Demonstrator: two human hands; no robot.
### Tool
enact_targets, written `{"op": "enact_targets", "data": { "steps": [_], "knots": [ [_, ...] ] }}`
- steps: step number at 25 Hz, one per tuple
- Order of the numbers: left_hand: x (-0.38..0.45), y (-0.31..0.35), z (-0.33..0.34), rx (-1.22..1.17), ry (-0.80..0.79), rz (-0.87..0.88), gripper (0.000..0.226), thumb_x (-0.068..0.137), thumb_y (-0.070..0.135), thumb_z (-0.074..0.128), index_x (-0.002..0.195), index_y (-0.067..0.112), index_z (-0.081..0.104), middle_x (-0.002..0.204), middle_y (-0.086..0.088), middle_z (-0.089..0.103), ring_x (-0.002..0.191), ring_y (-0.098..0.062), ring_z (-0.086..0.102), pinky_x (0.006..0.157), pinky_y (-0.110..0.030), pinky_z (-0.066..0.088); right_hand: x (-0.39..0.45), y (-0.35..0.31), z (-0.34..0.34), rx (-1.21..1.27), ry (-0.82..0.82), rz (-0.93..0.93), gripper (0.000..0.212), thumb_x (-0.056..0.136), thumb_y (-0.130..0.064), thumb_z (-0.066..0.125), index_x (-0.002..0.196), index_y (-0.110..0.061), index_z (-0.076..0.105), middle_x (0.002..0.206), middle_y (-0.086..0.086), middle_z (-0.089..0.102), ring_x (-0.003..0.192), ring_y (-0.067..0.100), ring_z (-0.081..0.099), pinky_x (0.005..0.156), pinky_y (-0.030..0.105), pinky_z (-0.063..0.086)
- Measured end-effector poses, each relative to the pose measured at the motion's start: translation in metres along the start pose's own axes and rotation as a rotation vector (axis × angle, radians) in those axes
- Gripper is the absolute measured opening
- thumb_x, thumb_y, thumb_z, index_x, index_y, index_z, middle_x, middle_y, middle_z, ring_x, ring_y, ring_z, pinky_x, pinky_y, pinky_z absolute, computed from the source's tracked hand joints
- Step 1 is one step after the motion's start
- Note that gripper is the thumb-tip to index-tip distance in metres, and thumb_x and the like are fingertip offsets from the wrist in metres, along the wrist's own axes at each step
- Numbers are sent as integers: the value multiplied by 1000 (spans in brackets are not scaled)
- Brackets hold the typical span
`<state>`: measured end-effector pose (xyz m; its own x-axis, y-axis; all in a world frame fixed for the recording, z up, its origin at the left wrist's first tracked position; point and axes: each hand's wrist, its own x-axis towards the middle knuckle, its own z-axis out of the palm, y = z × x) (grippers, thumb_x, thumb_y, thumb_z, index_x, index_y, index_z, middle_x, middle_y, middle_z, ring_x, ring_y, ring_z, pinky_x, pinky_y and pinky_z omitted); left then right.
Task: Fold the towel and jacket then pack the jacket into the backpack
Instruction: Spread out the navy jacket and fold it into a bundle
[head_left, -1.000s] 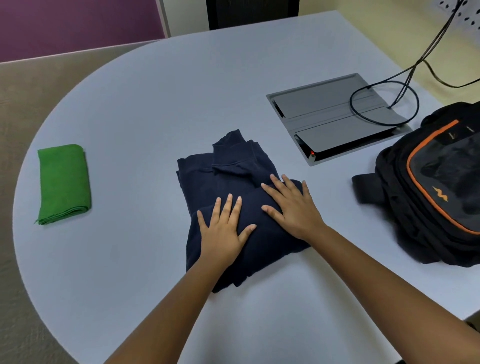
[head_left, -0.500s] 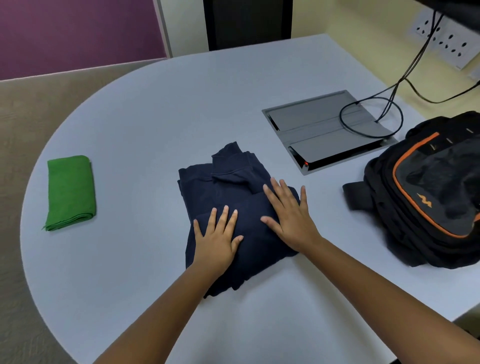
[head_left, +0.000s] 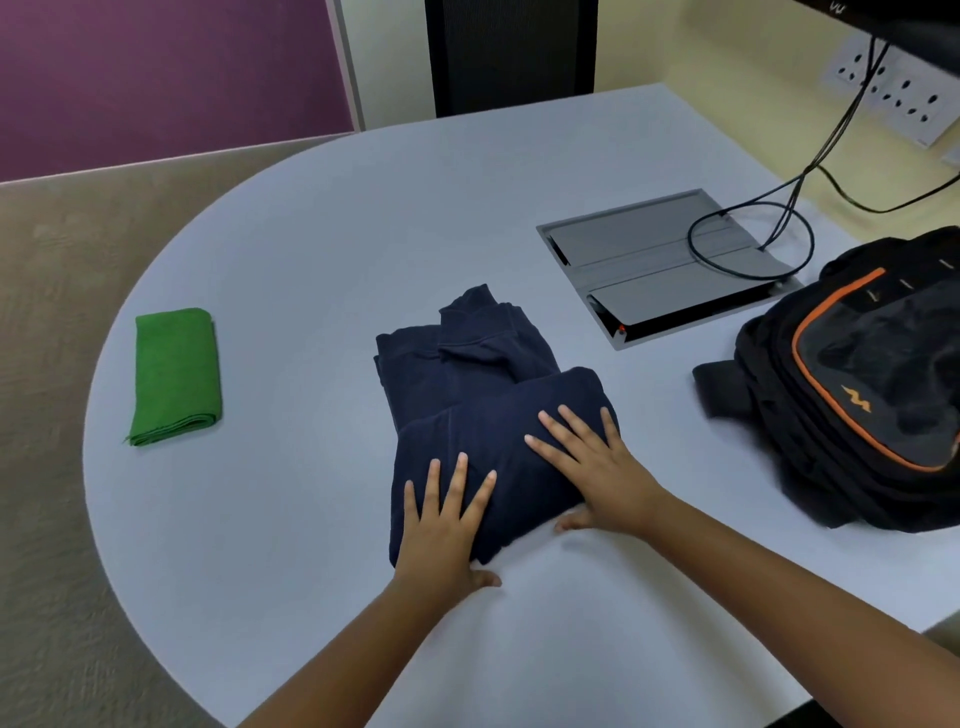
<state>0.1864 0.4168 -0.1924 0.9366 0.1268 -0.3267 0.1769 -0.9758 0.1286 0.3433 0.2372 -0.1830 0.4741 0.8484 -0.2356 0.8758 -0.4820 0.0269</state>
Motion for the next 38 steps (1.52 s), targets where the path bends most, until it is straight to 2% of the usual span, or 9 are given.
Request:
{"op": "enact_targets", "data": {
  "steps": [7, 9, 12, 15, 19, 24, 27, 33, 38],
  "knots": [
    [7, -7, 6, 60, 109, 51, 97, 86, 53, 53, 140, 31, -25, 155, -7, -15, 143, -43, -2, 114, -45, -2, 8, -10, -3, -101, 66, 100, 108, 43, -15, 90, 138, -23, 38, 138, 8, 52, 127, 29, 49, 97, 61, 35],
    [9, -10, 4, 69, 44, 58, 85, 93, 43, 47, 144, 28, -20, 158, -9, -12, 143, -40, -7, 116, -43, -3, 11, -11, -5, -96, 58, 100, 98, 54, -10, 86, 140, -23, 41, 139, 9, 51, 129, 30, 47, 99, 62, 32],
    [8, -15, -4, 73, 9, 89, 75, 95, 31, 46, 148, 28, -7, 159, -8, -5, 144, -39, -2, 118, -41, 4, 10, -13, -13, -57, 14, 82, 79, 85, -2, 58, 149, -26, 17, 155, 8, 24, 144, 29, 18, 111, 60, 10],
    [7, -17, -15, 85, -46, 113, 69, 97, 22, 43, 149, 31, -2, 159, -4, 0, 145, -35, 4, 116, -38, 18, 7, -15, -21, -73, -57, 86, 74, 93, -4, 44, 150, -28, 3, 159, 4, 11, 146, 24, 6, 114, 56, 3],
    [5, -21, -39, -11, -118, 165, 69, 94, 10, 44, 148, 35, 10, 158, 1, 8, 144, -29, 13, 105, -36, 38, 7, -17, -42, -84, -150, 75, 72, 93, -11, 48, 150, -27, 6, 158, 3, 15, 145, 23, 15, 114, 53, 12],
    [-5, -34, -56, -126, -188, 280, 59, 87, 33, 59, 141, 37, 35, 148, 7, 39, 131, -20, 42, 100, -26, 36, -12, -30, -63, -49, -175, -54, 52, 96, -38, 44, 145, -32, 27, 136, -1, 52, 118, 21, 52, 92, 35, 41],
    [-6, -44, -72, -286, -261, 269, 54, 81, 41, 67, 131, 38, 48, 124, 11, 60, 111, -11, 54, 91, -20, 40, -28, -17, -77, 203, -229, -43, 71, 83, -56, 58, 144, -38, 28, 144, -15, 41, 133, 8, 36, 111, 31, 22],
    [-11, -65, -94, -812, -693, 329, 24, 78, 26, 69, 102, 26, 65, 98, 12, 67, 97, -8, 63, 87, -26, 50, -59, -20, -101, 344, -217, -112, 83, 68, -61, 66, 138, -53, 24, 131, -32, 44, 117, -5, 39, 102, 22, 29],
    [-14, -104, -79, -1149, -673, 184, 58, 63, 45, 79, 115, 24, 61, 114, 5, 68, 109, -15, 62, 89, -26, 48, -52, -21, -114, 648, -200, -41, 79, 66, -64, 68, 130, -66, 21, 133, -37, 38, 124, -10, 33, 107, 21, 29]
  ]
}}
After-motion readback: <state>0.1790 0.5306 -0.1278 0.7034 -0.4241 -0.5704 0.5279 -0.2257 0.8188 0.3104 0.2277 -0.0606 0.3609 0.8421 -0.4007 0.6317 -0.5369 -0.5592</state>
